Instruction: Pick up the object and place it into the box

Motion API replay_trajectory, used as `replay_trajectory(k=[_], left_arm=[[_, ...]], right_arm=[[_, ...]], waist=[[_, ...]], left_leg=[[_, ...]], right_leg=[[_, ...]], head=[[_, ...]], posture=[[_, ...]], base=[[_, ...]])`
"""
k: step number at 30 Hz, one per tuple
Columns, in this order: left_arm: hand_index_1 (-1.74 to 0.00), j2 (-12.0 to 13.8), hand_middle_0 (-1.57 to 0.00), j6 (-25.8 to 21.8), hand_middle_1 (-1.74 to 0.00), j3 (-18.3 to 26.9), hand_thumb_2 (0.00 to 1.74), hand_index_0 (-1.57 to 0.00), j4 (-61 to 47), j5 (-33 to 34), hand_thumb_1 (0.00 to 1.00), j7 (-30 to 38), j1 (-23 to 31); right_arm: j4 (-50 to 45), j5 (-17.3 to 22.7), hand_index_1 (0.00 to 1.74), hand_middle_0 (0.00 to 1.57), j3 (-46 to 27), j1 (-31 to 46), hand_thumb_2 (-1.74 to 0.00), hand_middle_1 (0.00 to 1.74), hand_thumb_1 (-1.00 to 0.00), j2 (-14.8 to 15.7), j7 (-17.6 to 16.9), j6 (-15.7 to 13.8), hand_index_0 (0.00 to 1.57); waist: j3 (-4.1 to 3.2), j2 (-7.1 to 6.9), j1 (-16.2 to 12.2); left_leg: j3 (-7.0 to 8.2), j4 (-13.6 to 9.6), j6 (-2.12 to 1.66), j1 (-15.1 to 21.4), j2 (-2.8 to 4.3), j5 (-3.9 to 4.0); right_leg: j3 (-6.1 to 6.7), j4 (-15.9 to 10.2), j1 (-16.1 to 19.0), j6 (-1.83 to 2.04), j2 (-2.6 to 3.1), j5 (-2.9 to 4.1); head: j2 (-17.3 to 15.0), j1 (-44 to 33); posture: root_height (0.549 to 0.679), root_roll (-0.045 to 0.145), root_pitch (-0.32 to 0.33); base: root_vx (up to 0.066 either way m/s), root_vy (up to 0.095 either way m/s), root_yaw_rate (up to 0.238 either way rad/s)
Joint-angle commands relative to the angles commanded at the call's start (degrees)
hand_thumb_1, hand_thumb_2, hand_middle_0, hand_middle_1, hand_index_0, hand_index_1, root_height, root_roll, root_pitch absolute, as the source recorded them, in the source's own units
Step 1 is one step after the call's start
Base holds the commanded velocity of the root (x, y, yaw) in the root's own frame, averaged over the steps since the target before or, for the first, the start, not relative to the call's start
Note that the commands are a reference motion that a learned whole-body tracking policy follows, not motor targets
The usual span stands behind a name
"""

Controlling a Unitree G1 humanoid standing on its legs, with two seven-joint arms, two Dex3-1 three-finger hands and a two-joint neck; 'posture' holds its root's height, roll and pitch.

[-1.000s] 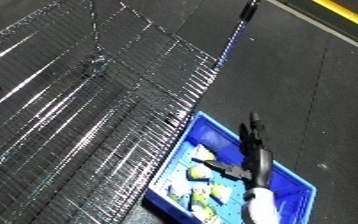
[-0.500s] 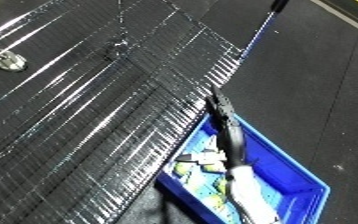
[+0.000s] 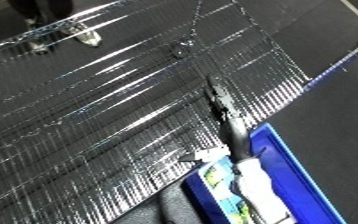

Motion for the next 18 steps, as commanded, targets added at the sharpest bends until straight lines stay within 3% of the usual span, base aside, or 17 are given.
replay_trajectory(k=[9,18], left_arm=[[-1.74,1.1,-1.57,1.8,-1.74,1.3,1.74,-1.57,0.5,1.3,1.0,-0.8,-0.4],[-1.74,1.9,-1.57,2.6,-1.74,1.5,1.74,-1.57,0.0,1.8,1.0,-2.2,0.6]], right_arm=[[0.3,0.8,0.0,0.0,2.2,-0.8,0.0,0.0,0.0,2.4,0.3,0.5,0.0],[1.3,0.8,0.0,0.0,3.2,0.2,0.0,0.0,0.0,3.5,-1.0,0.3,0.0]], waist=[[0.49,-1.56,3.0],[1.16,-2.46,4.4]], left_leg=[[-1.42,1.4,0.19,-1.7,0.13,0.88],[-2.17,2.8,0.31,-2.7,0.25,1.01]], right_leg=[[-2.34,1.8,0.4,-0.57,1.54,-0.76],[-3.08,3.6,0.0,-0.53,1.64,-1.29]], head=[[0.1,-7.0],[-0.4,-10.0]], posture=[[0.669,0.036,-0.082],[0.667,0.032,-0.091]], base=[[0.024,-0.061,0.155],[0.033,-0.035,0.083]])
